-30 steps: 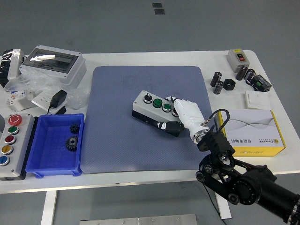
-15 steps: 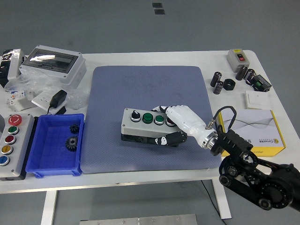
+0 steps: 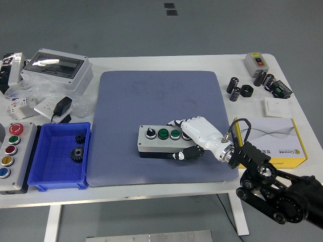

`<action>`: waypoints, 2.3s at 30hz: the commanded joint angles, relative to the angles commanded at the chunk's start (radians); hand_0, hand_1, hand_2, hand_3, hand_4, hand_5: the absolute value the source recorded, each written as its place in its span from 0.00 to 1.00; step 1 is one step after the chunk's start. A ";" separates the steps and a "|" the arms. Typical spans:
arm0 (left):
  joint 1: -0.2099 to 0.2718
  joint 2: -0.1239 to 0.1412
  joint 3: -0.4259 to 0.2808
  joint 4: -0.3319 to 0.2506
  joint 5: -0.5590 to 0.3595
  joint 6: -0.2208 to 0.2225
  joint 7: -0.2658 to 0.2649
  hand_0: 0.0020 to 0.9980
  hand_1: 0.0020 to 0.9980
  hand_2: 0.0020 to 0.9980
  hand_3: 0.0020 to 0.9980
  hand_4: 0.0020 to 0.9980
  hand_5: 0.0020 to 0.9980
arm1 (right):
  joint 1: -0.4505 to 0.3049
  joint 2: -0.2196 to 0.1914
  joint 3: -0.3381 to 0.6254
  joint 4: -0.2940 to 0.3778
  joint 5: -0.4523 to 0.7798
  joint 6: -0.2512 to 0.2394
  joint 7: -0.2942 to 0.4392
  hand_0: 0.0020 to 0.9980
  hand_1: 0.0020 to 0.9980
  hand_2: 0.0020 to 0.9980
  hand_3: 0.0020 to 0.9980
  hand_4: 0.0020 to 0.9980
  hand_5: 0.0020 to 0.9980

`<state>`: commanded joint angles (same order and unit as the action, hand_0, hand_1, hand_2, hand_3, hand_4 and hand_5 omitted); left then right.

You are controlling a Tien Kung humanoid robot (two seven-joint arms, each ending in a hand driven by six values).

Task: Pick up the button,place it on the desk,press the button,press the button

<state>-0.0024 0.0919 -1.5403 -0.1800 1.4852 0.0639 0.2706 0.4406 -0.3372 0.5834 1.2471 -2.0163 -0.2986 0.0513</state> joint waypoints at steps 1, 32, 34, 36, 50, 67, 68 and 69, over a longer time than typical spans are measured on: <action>0.000 0.000 0.000 0.000 0.000 0.000 0.000 0.63 0.62 0.56 0.60 0.69 0.19 | 0.001 -0.001 -0.001 0.003 0.008 0.002 0.001 0.39 0.39 0.32 0.24 0.00 0.00; 0.001 0.004 -0.006 0.000 0.008 0.000 0.005 0.63 0.62 0.56 0.60 0.68 0.20 | 0.031 -0.027 -0.057 0.022 0.105 0.028 -0.013 0.94 0.88 0.88 0.93 0.44 0.00; 0.002 0.003 -0.006 0.000 0.007 0.000 0.005 0.63 0.62 0.56 0.60 0.68 0.20 | 0.029 -0.033 -0.053 0.031 0.122 0.036 -0.013 0.95 0.88 0.89 0.95 0.47 0.00; 0.002 0.003 -0.005 0.000 0.007 0.000 0.005 0.63 0.62 0.56 0.60 0.68 0.20 | 0.027 -0.041 -0.051 0.041 0.138 0.042 -0.013 0.95 0.88 0.89 0.95 0.47 0.00; 0.000 0.002 -0.010 0.000 0.014 -0.001 0.006 0.63 0.62 0.56 0.60 0.68 0.20 | 0.031 -0.098 -0.037 0.101 0.197 0.094 -0.003 0.95 0.89 0.90 0.96 0.50 0.00; -0.002 0.002 -0.008 0.000 0.015 -0.003 0.007 0.63 0.62 0.56 0.60 0.68 0.19 | 0.026 -0.185 -0.011 0.216 0.237 0.163 -0.006 0.97 0.91 0.97 1.00 0.58 0.00; -0.002 0.002 -0.007 0.000 0.014 -0.003 0.007 0.63 0.62 0.56 0.60 0.68 0.19 | 0.024 -0.193 -0.006 0.229 0.244 0.170 -0.004 0.97 0.91 0.97 1.00 0.58 0.00; -0.002 0.002 -0.006 0.000 0.014 -0.003 0.007 0.63 0.62 0.56 0.60 0.68 0.19 | 0.021 -0.202 -0.001 0.242 0.253 0.177 -0.003 0.97 0.91 0.97 1.00 0.58 0.00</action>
<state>-0.0040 0.0937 -1.5467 -0.1800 1.4994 0.0612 0.2774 0.4616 -0.5395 0.5824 1.4894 -1.7638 -0.1218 0.0482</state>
